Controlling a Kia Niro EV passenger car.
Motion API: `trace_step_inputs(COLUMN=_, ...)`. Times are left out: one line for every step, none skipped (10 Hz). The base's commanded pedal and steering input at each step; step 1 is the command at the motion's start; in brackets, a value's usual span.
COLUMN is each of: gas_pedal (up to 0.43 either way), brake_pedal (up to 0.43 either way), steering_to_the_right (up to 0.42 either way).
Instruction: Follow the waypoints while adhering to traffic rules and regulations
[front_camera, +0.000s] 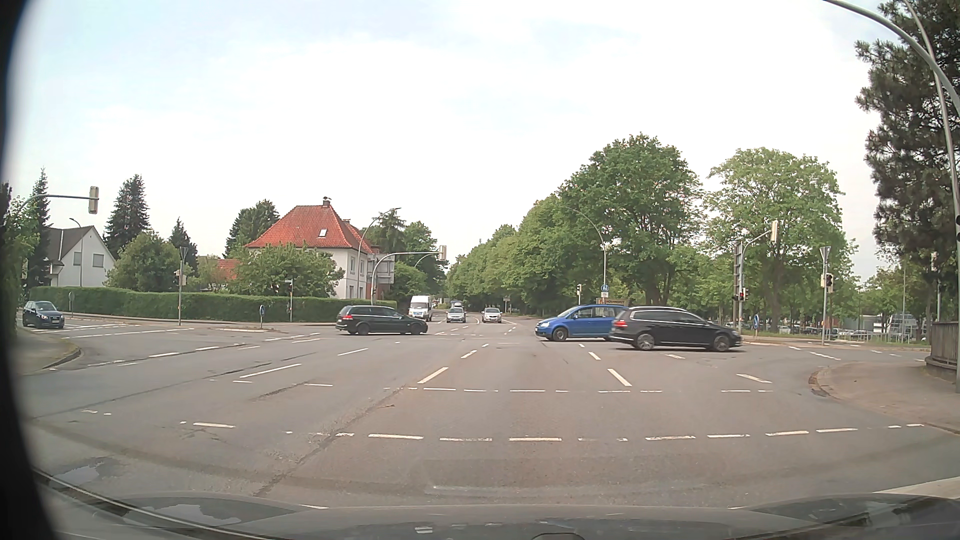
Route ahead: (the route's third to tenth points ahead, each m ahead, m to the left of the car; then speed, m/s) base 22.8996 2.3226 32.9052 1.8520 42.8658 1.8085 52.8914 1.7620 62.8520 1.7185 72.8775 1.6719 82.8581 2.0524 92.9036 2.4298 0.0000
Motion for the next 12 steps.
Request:
trace_step_inputs(gas_pedal=0.000, brake_pedal=0.000, steering_to_the_right=0.000)
trace_step_inputs(gas_pedal=0.000, brake_pedal=0.000, steering_to_the_right=0.000)
trace_step_inputs(gas_pedal=0.000, brake_pedal=0.000, steering_to_the_right=0.000)
trace_step_inputs(gas_pedal=0.000, brake_pedal=0.000, steering_to_the_right=0.000)
trace_step_inputs(gas_pedal=0.000, brake_pedal=0.000, steering_to_the_right=0.000)
trace_step_inputs(gas_pedal=0.000, brake_pedal=0.000, steering_to_the_right=0.000)
trace_step_inputs(gas_pedal=0.000, brake_pedal=0.000, steering_to_the_right=0.000)
trace_step_inputs(gas_pedal=0.000, brake_pedal=0.000, steering_to_the_right=0.000)
trace_step_inputs(gas_pedal=0.000, brake_pedal=0.000, steering_to_the_right=0.000)
trace_step_inputs(gas_pedal=0.000, brake_pedal=0.000, steering_to_the_right=0.000)
trace_step_inputs(gas_pedal=0.000, brake_pedal=0.000, steering_to_the_right=0.000)
trace_step_inputs(gas_pedal=0.000, brake_pedal=0.000, steering_to_the_right=0.000)
